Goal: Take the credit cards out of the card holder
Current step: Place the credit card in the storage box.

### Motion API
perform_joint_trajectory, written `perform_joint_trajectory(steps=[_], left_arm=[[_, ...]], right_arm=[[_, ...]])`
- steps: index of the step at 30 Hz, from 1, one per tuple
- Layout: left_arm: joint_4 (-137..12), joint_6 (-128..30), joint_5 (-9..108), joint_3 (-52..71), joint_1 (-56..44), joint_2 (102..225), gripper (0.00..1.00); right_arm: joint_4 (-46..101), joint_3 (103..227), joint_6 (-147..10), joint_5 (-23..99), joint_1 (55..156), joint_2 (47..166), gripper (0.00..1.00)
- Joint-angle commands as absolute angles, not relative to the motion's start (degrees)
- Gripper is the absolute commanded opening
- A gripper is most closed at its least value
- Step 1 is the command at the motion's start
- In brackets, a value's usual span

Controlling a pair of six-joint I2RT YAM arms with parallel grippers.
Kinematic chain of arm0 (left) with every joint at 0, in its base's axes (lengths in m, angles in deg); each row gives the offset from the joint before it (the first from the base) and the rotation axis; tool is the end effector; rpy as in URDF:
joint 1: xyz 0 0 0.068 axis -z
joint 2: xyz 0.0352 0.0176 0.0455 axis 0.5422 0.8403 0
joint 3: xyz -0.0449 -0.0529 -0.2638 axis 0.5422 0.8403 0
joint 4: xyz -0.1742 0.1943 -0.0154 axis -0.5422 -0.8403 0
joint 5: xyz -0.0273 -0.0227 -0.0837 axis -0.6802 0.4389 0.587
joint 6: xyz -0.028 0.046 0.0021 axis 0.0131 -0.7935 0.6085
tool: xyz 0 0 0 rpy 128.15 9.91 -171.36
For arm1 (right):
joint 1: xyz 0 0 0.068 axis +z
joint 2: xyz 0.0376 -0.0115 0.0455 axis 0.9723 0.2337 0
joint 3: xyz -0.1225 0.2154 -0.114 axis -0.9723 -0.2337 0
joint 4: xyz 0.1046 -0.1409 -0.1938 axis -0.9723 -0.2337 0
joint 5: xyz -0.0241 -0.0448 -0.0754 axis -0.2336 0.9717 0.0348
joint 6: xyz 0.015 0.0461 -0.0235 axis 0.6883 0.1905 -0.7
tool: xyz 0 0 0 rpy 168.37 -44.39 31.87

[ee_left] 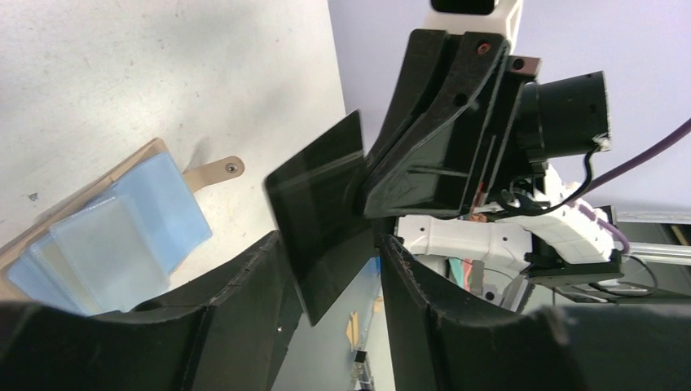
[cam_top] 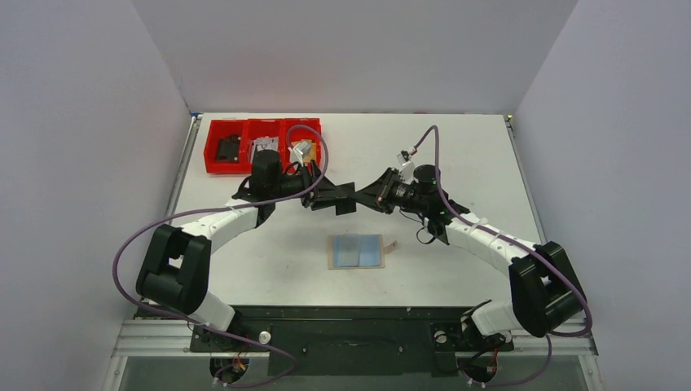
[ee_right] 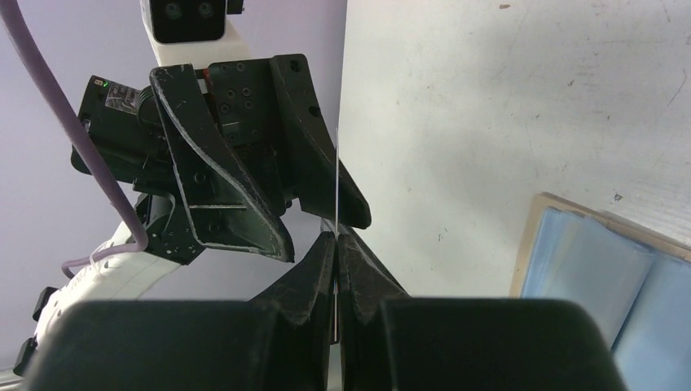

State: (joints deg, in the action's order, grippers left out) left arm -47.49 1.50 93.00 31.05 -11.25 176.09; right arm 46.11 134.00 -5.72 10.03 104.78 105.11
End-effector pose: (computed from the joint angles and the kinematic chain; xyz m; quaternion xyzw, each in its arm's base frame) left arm 0.2985 -0.1481 0.2425 -0.0206 0.7800 -0.6085 0.1445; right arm 0.2592 0.1629 0.2513 0.1019 0.7801 0.5886 0.1859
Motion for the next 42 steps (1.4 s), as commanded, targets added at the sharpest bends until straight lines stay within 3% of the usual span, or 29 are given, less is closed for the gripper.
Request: perform_joint_trajectory(steps=[1, 6, 7, 9, 10, 11, 13, 15, 17, 24, 28, 35, 42], left_arm=[[-38.6, 5.5, 95.8, 31.9, -11.6, 176.6, 0.38], [-34.3, 8.6, 96.4, 33.0, -11.5, 177.4, 0.21], [-33.9, 8.9, 96.5, 33.3, -11.5, 177.4, 0.11], [-33.6, 9.0, 96.1, 33.5, -11.5, 177.2, 0.00], [-33.6, 9.0, 96.0, 33.7, -11.5, 177.2, 0.00], [-33.7, 8.9, 95.9, 33.7, -11.5, 177.0, 0.00], [-34.4, 8.4, 95.7, 33.5, -11.5, 176.7, 0.00], [-36.1, 7.3, 95.1, 33.2, -11.5, 176.3, 0.00], [-38.5, 5.6, 94.3, 32.8, -11.5, 175.8, 0.00], [-55.1, -5.3, 87.1, 27.6, -11.6, 172.9, 0.00], [-72.0, -14.6, 77.9, 22.6, -12.1, 171.2, 0.00], [-95.0, -26.5, 42.9, 10.1, -13.5, 170.2, 0.00], [-100.5, -31.1, 24.2, 2.0, -19.3, 173.6, 0.00]], right_arm=[[51.6, 135.7, -4.2, 9.0, 105.5, 105.3, 0.00], [50.8, 135.3, -4.9, 9.5, 105.3, 105.0, 0.00], [50.4, 135.3, -5.2, 9.6, 105.3, 105.0, 0.00], [49.5, 135.5, -5.9, 9.6, 105.3, 105.0, 0.01], [49.0, 135.6, -6.5, 9.8, 105.4, 104.8, 0.14], [47.8, 135.8, -6.9, 10.3, 105.4, 104.6, 0.34], [45.1, 136.3, -8.7, 11.4, 105.4, 104.0, 0.56], [41.7, 137.2, -10.8, 12.7, 105.4, 103.4, 0.66], [38.1, 137.9, -12.7, 14.7, 105.3, 102.6, 0.70], [26.0, 137.8, -18.1, 24.3, 103.9, 96.7, 0.75], [21.5, 137.6, -20.5, 27.7, 103.1, 93.7, 0.75], [15.8, 137.3, -24.7, 29.9, 102.3, 90.0, 0.75], [12.7, 136.0, -26.3, 30.3, 101.9, 88.2, 0.75]])
